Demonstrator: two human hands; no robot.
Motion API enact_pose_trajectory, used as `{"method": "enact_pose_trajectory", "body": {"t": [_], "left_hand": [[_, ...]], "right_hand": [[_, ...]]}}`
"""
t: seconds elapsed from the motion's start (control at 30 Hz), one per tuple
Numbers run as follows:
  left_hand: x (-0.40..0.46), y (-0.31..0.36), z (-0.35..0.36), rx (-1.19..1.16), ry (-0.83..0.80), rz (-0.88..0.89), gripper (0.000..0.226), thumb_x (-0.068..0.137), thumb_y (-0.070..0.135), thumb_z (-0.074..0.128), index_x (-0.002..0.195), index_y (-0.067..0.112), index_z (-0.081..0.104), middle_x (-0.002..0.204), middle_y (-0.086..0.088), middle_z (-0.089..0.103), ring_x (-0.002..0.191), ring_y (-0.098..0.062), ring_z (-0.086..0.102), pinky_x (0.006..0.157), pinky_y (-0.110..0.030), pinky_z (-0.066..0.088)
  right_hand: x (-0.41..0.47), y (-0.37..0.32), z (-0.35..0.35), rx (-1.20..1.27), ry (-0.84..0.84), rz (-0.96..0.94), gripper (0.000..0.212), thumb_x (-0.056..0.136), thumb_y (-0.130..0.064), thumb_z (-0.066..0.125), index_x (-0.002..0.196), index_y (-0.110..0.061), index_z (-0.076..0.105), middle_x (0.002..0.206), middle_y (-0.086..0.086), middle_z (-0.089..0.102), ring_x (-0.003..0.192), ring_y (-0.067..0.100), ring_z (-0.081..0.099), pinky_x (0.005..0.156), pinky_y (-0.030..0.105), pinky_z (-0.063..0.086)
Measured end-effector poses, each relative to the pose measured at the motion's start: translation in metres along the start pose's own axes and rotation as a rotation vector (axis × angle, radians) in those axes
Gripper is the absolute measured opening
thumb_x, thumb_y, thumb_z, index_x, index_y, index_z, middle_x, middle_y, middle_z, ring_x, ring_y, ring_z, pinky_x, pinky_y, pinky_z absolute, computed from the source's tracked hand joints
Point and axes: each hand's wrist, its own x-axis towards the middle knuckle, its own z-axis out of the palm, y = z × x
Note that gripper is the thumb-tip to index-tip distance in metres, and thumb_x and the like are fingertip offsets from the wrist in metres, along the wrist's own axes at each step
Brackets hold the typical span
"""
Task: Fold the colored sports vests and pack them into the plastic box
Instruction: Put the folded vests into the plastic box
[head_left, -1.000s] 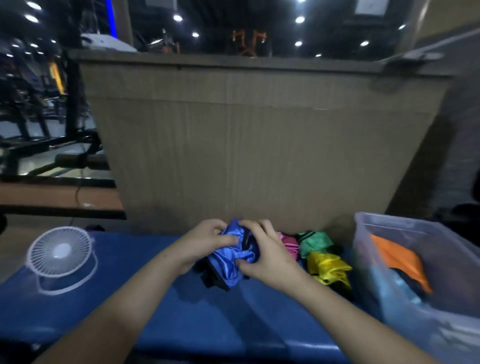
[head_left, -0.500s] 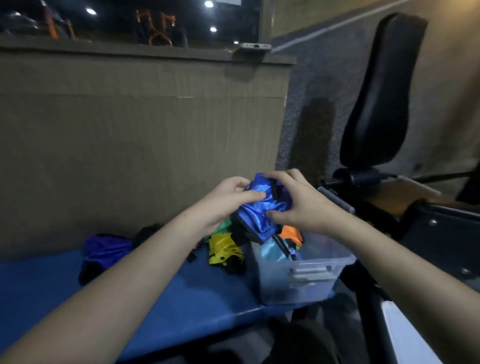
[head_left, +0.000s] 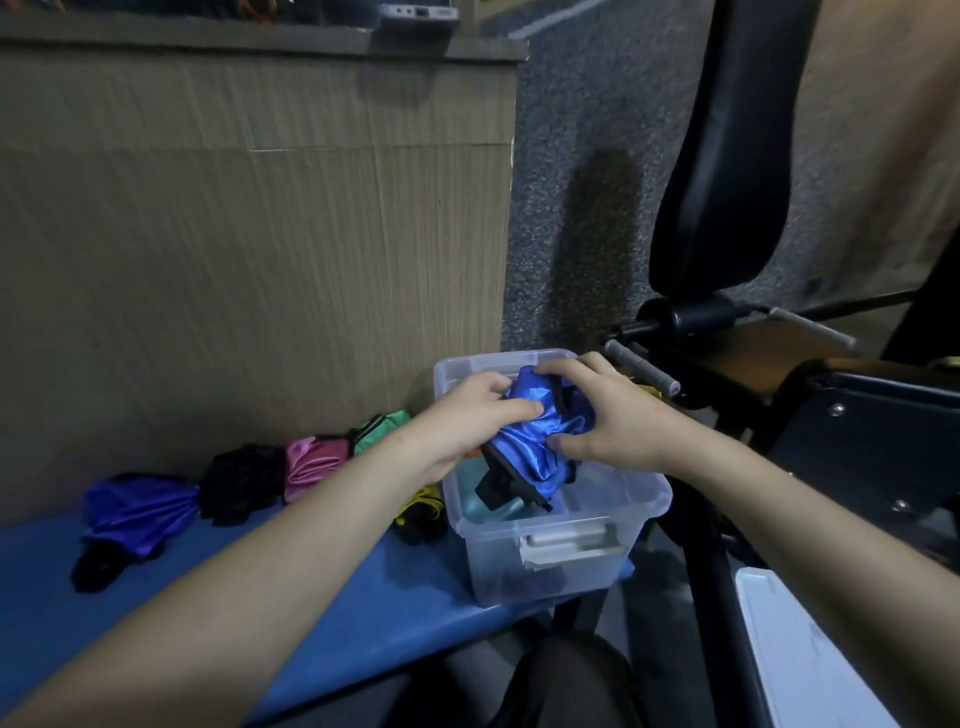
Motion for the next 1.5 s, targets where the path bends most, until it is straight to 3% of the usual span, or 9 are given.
{"method": "enact_pose_trajectory", "body": {"t": [0.1, 0.2, 0.3, 0.67, 0.93, 1.07, 1.2, 1.33, 1.5], "left_hand": [[0.003, -0.003, 0.002, 0.032, 0.016, 0.015, 0.011, 0.094, 0.024, 0.067, 0.103, 0.016, 0.067, 0.098, -0.004, 0.077, 0.086, -0.017, 0.074, 0.073, -0.027, 0.057], [0.012, -0.013, 0.0, 0.376, 0.089, 0.018, 0.044, 0.088, 0.043, 0.07, 0.123, 0.018, 0.059, 0.116, 0.002, 0.069, 0.103, -0.019, 0.068, 0.096, -0.038, 0.054], [0.014, -0.021, -0.005, 0.523, 0.129, 0.026, 0.059, 0.086, 0.052, 0.069, 0.135, 0.027, 0.048, 0.13, 0.006, 0.056, 0.114, -0.013, 0.059, 0.099, -0.039, 0.051], [-0.005, -0.033, -0.023, 0.401, 0.107, 0.119, 0.046, 0.086, 0.035, 0.074, 0.127, 0.027, 0.055, 0.125, 0.005, 0.058, 0.105, -0.013, 0.063, 0.098, -0.038, 0.052], [-0.04, -0.057, -0.076, 0.326, 0.188, 0.133, 0.036, 0.085, 0.026, 0.077, 0.115, 0.029, 0.057, 0.115, 0.007, 0.062, 0.102, -0.016, 0.065, 0.098, -0.037, 0.051], [-0.072, -0.079, -0.121, 0.264, 0.238, 0.107, 0.042, 0.079, 0.033, 0.078, 0.116, 0.027, 0.059, 0.119, 0.003, 0.064, 0.103, -0.017, 0.067, 0.085, -0.033, 0.056], [-0.106, -0.114, -0.171, 0.203, 0.317, 0.093, 0.031, 0.086, 0.019, 0.077, 0.113, 0.021, 0.061, 0.112, 0.002, 0.066, 0.092, -0.006, 0.066, 0.083, -0.018, 0.053], [-0.135, -0.162, -0.22, 0.151, 0.449, 0.038, 0.022, 0.091, 0.015, 0.072, 0.108, 0.025, 0.062, 0.108, 0.004, 0.066, 0.094, -0.011, 0.064, 0.082, -0.012, 0.048], [-0.162, -0.235, -0.27, 0.064, 0.656, -0.021, 0.017, 0.093, 0.014, 0.068, 0.104, 0.026, 0.064, 0.105, 0.007, 0.068, 0.093, -0.005, 0.065, 0.085, -0.014, 0.047]], "right_hand": [[0.003, 0.006, 0.001, 0.002, -0.011, 0.011, 0.078, 0.079, -0.03, 0.079, 0.145, -0.036, 0.039, 0.12, -0.012, 0.035, 0.106, 0.006, 0.05, 0.079, 0.008, 0.042], [0.004, 0.012, 0.0, -0.035, -0.069, 0.04, 0.08, 0.077, -0.036, 0.081, 0.145, -0.037, 0.039, 0.121, -0.01, 0.037, 0.108, 0.01, 0.052, 0.088, 0.019, 0.044], [0.002, 0.018, 0.002, -0.087, -0.122, 0.087, 0.085, 0.073, -0.047, 0.082, 0.146, -0.04, 0.037, 0.131, -0.011, 0.037, 0.117, 0.014, 0.049, 0.099, 0.032, 0.045], [0.001, -0.007, 0.015, -0.09, -0.154, 0.015, 0.08, 0.071, -0.054, 0.078, 0.14, -0.044, 0.038, 0.132, -0.009, 0.04, 0.122, 0.017, 0.049, 0.101, 0.044, 0.046], [0.023, -0.058, 0.046, -0.112, -0.164, -0.102, 0.075, 0.075, -0.05, 0.076, 0.14, -0.042, 0.04, 0.129, -0.013, 0.041, 0.122, 0.011, 0.049, 0.101, 0.037, 0.045], [0.044, -0.097, 0.068, -0.068, -0.188, -0.161, 0.074, 0.076, -0.043, 0.08, 0.141, -0.034, 0.046, 0.129, -0.008, 0.047, 0.12, 0.008, 0.051, 0.103, 0.025, 0.04], [0.066, -0.142, 0.1, -0.034, -0.195, -0.222, 0.067, 0.079, -0.037, 0.08, 0.138, -0.029, 0.049, 0.123, -0.006, 0.051, 0.116, 0.009, 0.053, 0.102, 0.024, 0.04], [0.088, -0.183, 0.153, 0.001, -0.21, -0.251, 0.064, 0.077, -0.038, 0.078, 0.135, -0.03, 0.052, 0.12, -0.004, 0.055, 0.113, 0.011, 0.054, 0.103, 0.027, 0.041], [0.115, -0.228, 0.24, 0.093, -0.256, -0.19, 0.061, 0.082, -0.035, 0.079, 0.137, -0.025, 0.052, 0.121, 0.0, 0.058, 0.106, 0.011, 0.055, 0.098, 0.022, 0.042]]}}
